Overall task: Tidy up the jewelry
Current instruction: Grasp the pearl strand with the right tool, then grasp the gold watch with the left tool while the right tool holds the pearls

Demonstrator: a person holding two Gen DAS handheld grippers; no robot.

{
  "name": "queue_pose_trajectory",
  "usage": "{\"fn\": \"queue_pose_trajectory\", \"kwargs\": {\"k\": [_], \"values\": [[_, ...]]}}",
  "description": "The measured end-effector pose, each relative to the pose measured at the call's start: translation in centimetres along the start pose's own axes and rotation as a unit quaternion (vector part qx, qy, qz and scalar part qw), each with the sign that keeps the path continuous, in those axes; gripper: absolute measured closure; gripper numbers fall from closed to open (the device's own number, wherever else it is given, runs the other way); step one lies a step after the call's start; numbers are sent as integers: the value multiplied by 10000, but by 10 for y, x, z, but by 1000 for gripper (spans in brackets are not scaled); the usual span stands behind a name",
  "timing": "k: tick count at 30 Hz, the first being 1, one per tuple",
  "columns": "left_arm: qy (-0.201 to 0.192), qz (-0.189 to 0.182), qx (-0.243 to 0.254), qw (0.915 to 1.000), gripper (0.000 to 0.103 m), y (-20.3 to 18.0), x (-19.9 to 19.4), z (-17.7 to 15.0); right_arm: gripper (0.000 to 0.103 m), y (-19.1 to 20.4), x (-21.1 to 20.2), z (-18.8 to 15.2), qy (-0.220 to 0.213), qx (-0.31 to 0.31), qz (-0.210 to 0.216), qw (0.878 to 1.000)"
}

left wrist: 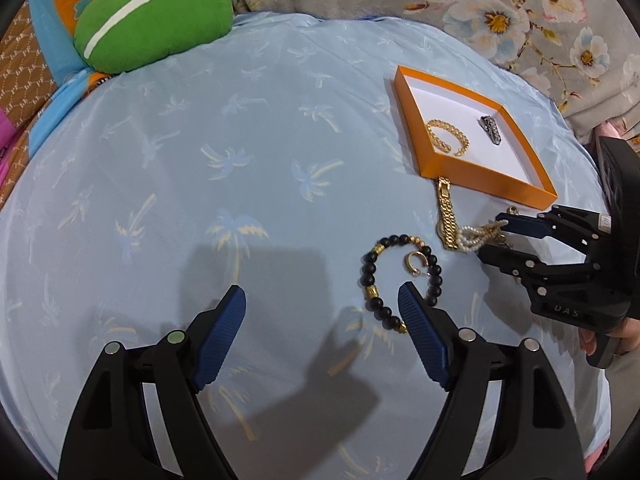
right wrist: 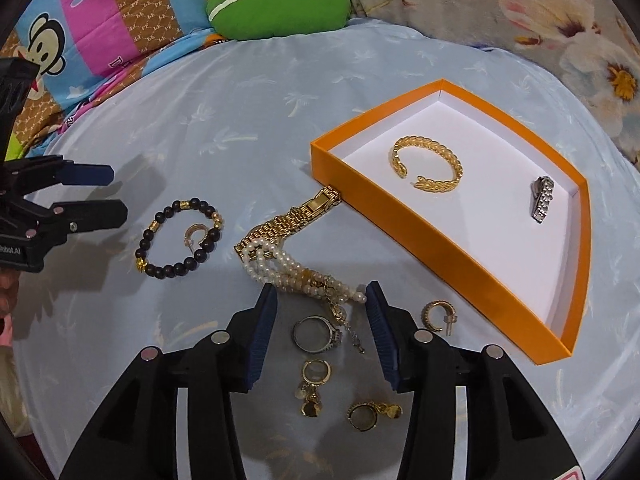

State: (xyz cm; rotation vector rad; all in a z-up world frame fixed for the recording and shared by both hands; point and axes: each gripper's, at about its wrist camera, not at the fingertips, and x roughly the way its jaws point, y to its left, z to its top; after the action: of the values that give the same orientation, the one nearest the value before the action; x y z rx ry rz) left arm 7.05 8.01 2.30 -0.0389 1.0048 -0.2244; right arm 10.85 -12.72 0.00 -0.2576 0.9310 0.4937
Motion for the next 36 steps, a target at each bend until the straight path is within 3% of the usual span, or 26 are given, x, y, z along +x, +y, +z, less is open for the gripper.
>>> {"fn": "queue_pose_trajectory", "kwargs": {"k": [1, 2, 3, 9, 18, 23, 28, 33, 36], "values": [[30, -50, 5, 10000, 27, -1, 0, -1, 70, 1, -1, -1, -16, 51, -1, 10000], [50, -99, 18, 9999, 27, -3, 0, -3, 87, 1, -1, -1, -14, 148, 61, 9999], [68, -146, 37, 9999, 26, -5, 0, -4, 91, 0, -3, -3, -12, 308, 139, 9994], [220, -314, 132, 9992, 24, -20, 9, -11, 93, 1, -20, -14, -270, 1031, 102, 9943], [118, -406, 240, 9988, 24, -46, 17, 5, 94, 0, -80, -40, -891, 2128, -376, 9723], [139, -427, 255, 9987, 24, -54, 24, 12, 94, 4, -103, -54, -1082, 2255, -592, 9664], [-10, -348, 479, 9982, 25, -74, 34, 27, 94, 4, -105, -60, -1112, 2388, -531, 9632], [63, -295, 711, 9970, 45, -89, 53, 39, 94, 5, -106, -64, -1118, 2428, -520, 9622], [31, -188, 819, 9965, 51, -93, 60, 41, 94, 2, -107, -67, -1129, 2506, -500, 9602]]}}
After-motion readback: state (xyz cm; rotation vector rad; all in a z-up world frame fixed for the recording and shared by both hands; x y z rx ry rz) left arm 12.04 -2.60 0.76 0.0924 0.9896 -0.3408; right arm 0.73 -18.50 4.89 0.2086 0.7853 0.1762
